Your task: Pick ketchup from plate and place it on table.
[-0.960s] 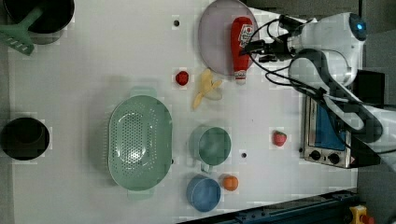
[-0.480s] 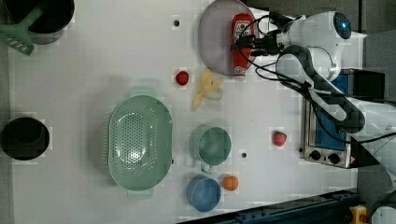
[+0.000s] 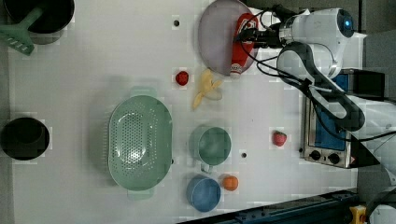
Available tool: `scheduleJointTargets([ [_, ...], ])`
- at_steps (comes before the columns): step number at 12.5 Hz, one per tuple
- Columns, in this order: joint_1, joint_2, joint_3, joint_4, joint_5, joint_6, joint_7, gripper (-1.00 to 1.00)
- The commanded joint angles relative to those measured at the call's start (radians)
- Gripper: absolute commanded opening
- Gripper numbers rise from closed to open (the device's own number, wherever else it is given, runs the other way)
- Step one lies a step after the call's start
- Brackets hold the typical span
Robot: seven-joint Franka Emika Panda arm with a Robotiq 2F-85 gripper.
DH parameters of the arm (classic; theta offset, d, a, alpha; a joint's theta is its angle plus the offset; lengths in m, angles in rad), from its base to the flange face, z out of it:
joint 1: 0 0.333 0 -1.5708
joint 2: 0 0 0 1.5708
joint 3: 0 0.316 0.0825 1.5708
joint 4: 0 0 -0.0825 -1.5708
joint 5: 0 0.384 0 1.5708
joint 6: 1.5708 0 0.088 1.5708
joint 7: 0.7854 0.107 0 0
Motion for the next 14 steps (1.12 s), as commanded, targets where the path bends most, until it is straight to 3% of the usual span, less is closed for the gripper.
scheduleJointTargets([
  [1,-0.004,-0.001,-0.005,0.013,0.001,0.008,-0.034,0.27],
  [5,-0.006,-0.065,-0.002,0.014,0.004,-0.017,-0.029,0.27],
  [8,-0.021,-0.192,-0.002,0.013,0.015,-0.167,-0.026,0.27],
  [11,-0.056,-0.338,-0.005,-0.009,0.069,-0.366,-0.023,0.27],
  [14,-0.109,-0.484,-0.008,-0.104,0.101,-0.456,-0.023,0.27],
])
